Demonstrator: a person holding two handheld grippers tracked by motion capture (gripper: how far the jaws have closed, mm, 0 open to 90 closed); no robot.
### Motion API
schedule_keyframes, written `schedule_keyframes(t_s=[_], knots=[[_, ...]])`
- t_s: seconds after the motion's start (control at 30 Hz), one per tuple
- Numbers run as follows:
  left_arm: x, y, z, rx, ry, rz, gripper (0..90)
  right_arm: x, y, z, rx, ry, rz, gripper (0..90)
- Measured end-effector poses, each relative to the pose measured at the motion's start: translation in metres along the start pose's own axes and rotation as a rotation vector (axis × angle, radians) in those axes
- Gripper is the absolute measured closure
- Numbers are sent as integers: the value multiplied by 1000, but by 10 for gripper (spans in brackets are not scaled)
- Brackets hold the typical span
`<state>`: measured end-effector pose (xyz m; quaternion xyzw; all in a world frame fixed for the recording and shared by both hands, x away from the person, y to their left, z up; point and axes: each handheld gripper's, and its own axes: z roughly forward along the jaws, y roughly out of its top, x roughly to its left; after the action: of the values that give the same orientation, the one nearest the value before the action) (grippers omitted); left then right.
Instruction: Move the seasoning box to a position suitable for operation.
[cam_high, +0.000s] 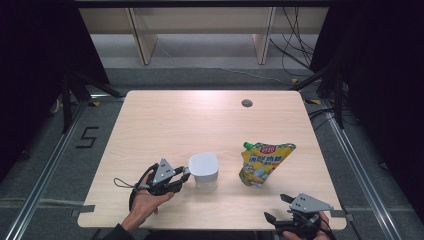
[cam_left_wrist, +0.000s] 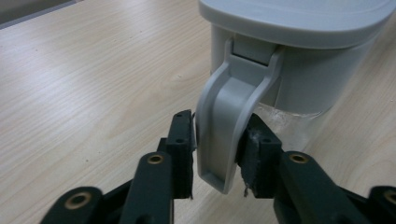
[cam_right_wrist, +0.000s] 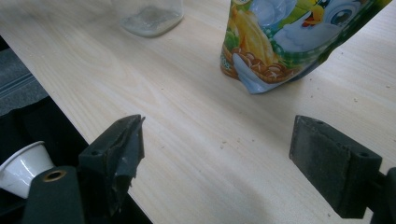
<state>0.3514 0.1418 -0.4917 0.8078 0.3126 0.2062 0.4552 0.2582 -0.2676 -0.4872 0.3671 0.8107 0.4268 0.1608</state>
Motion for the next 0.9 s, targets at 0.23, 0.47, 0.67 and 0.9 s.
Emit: schedule_keyframes(t_s=[0.23, 0.47, 0.67, 0.9], knots=[[8, 3, 5, 2, 7, 14, 699, 1, 0, -1, 15, -6, 5, 194], [17, 1, 8, -22, -62, 13, 705, 1, 0, 0, 9, -9, -14, 195], [18, 0, 4, -29, -93, 38, 701, 1, 1, 0, 8, -6, -15, 196], [10, -1, 2, -24, -129, 42, 699, 2, 1, 0, 15, 4, -16, 199]])
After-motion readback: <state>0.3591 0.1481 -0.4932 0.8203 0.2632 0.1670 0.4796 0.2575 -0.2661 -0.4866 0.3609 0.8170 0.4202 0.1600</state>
